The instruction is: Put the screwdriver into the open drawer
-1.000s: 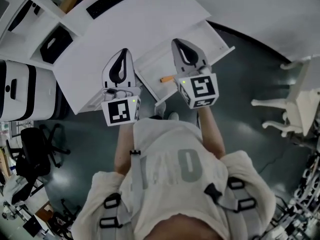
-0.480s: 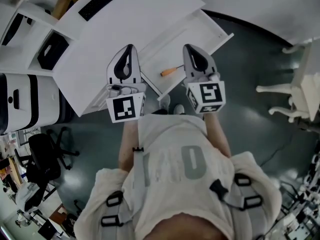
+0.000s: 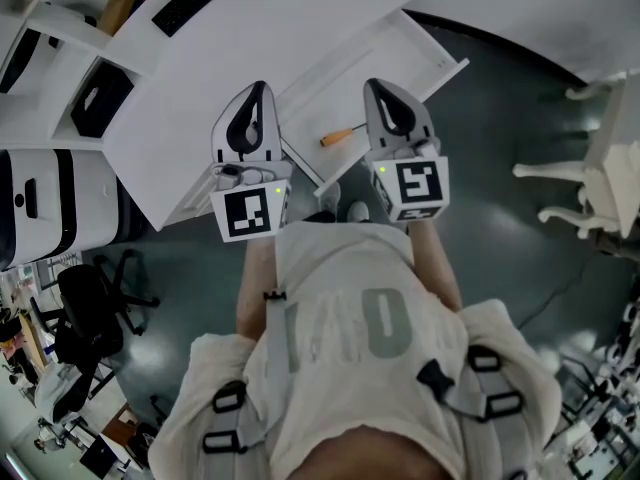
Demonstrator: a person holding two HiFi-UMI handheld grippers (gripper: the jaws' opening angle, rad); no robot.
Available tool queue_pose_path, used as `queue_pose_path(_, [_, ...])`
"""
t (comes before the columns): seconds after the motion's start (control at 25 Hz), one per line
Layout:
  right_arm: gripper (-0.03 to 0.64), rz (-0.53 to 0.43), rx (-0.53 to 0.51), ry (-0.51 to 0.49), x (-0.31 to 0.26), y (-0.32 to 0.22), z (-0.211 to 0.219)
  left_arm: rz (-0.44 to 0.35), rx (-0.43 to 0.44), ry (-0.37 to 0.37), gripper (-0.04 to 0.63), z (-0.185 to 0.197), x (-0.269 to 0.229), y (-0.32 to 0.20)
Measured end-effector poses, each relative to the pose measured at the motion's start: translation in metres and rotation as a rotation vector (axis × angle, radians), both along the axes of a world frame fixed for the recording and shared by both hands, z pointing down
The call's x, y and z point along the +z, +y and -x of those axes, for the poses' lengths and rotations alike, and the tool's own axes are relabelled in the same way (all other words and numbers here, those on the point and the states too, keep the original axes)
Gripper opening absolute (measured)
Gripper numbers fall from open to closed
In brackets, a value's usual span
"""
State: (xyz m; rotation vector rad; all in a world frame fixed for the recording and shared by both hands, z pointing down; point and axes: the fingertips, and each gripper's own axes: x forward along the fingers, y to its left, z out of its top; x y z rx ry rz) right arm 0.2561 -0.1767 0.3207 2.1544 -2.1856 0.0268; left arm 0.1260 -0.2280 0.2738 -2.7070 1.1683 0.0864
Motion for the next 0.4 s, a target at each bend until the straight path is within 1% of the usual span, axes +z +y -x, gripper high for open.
queue_pose_path(0.4, [0.005, 0.010, 0.017, 0.019, 0.0046, -0.0006, -0.0048, -0.001, 0.002, -0.003, 0.005, -0.0015, 0.0017, -0.0019])
